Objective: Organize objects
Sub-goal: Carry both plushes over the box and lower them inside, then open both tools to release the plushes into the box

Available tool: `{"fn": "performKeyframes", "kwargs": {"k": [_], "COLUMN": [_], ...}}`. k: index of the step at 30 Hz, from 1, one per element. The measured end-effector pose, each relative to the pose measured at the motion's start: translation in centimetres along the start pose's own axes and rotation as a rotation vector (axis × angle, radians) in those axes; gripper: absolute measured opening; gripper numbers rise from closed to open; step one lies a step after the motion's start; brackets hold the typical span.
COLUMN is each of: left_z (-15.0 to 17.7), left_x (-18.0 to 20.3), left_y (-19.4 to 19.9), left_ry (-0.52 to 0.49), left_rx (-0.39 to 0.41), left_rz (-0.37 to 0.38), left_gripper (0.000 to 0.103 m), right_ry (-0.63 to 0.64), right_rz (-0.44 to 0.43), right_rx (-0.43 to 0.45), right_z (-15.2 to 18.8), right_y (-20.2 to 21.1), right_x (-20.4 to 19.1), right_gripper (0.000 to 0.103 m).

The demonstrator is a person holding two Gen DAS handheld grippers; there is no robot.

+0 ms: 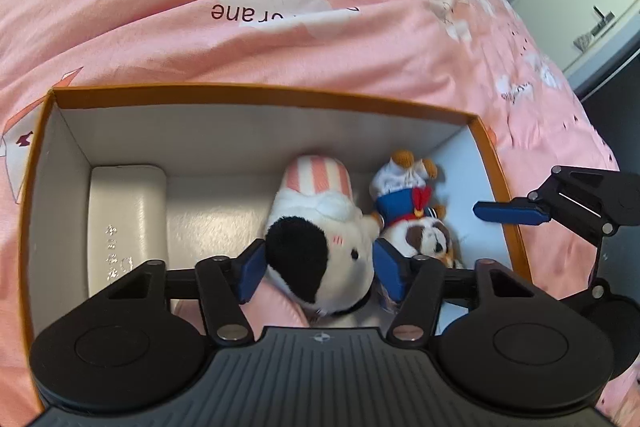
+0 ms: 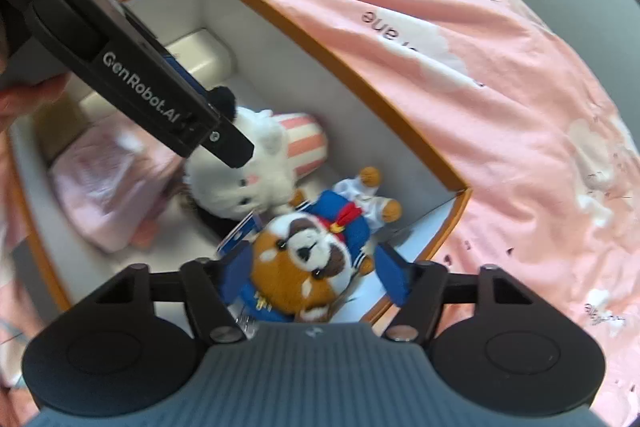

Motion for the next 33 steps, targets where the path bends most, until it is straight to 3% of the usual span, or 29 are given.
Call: {"fn": "performKeyframes", "kwargs": {"k": [2, 4, 8, 13, 14, 21, 27, 33], "left_z": [0.2, 0.4, 0.5, 0.4, 0.4, 0.2, 0.4, 0.5], "left_x": [0.0, 0.0, 0.0, -0.1, -0.1, 0.1, 0.3, 1.2], "left_y": [-0.3, -0.7, -1.1, -1.6, -1.7, -2.3, -1.9, -0.3], "left_ry": [0.001, 0.005, 0.016, 0.053, 0.067, 0.075, 0.051, -0.009], "left_rx": [-0.008, -0.018, -0.001, 0.031, 0.041, 0.055, 0.067, 0.103], "left_rz": [0.0, -0.002, 0.0, 0.021, 0.034, 0.025, 0.001, -0.063], "left_gripper": [0.057, 0.047, 0.047, 0.046, 0.046, 0.046, 0.054, 0.054], "right_ry": [0.024, 0.07, 0.165, 0.191, 0.184, 0.131, 0.091, 0.022], "right_rz": [-0.016, -0.016, 0.015, 0.05, 0.06, 0.078, 0.052, 0.033], "right_rx": [-0.016, -0.032, -0.062, -0.062, -0.057, -0.054, -0.034, 0.002], "right_z": [0.5, 1.0, 1.6, 1.6, 1.4, 0.9, 0.8, 1.7], "right_y": [0.2, 0.0, -1.0, -2.3, -2.4, -3.0, -2.1, -0.3], "right_x": [-0.3, -1.0, -2.8, -3.1, -3.0, -2.2, -2.0, -1.4], "right_gripper": [0.061, 0.054, 0.034, 0.029, 0.023, 0.023, 0.023, 0.023]}}
Point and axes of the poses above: each gripper's, at about its wrist camera, not at the fingertips, and y roughly against the way its jaws point, x to its right, z to its underside, the point moved 2 cm from there along -y, roughly the way its jaws point, and after that the axes turned 12 degrees about -y, right-handed, at the moved point
